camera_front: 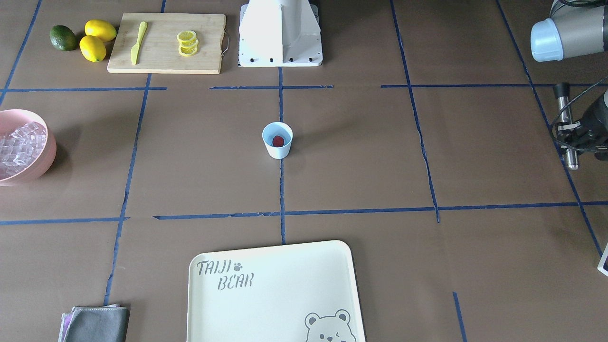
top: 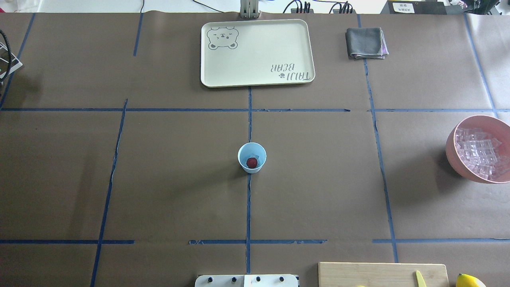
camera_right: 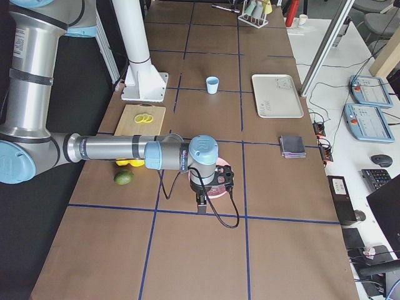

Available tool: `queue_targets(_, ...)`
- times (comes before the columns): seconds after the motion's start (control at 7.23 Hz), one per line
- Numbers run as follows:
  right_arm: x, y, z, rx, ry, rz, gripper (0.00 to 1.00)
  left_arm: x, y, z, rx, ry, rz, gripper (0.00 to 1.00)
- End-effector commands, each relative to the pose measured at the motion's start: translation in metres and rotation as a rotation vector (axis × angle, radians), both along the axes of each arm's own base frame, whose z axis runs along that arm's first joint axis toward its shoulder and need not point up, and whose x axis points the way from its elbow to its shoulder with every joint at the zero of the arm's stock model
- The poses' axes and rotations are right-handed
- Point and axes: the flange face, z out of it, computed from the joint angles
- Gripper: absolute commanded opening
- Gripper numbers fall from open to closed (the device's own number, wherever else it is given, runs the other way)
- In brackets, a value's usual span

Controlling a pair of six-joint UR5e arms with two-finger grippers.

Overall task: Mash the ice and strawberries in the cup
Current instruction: 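Lower the muddler onto the table and open the left gripper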

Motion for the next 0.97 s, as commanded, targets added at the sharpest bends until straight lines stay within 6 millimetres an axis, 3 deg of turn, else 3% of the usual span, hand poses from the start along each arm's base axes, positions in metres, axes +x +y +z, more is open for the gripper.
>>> queue_targets(0.0, 0.0, 0.0, -0.001, 0.002, 0.0, 0.0, 1.0, -0.011, 0.032, 0.061, -0.023, 0.028, -0.116, 0.06)
queue_targets(0.28, 0.0, 0.0, 0.0, 0.0, 0.0, 0.0, 1.0, -0.01, 0.039, 0.115, -0.023, 0.058, -0.201, 0.06)
queue_targets(0.42, 0.0, 0.001, 0.001, -0.001, 0.0, 0.0, 1.0, 0.0, 0.039, 0.146, -0.016, 0.07, -0.204, 0.06)
queue_targets(0.55, 0.0, 0.001, 0.0, 0.0, 0.0, 0.0, 1.0, 0.022, 0.045, 0.162, -0.019, 0.077, -0.196, 0.07)
queue_targets(0.83, 0.0, 0.001, 0.0, 0.0, 0.0, 0.0, 1.0, 0.052, 0.054, 0.174, -0.016, 0.093, -0.167, 0.08)
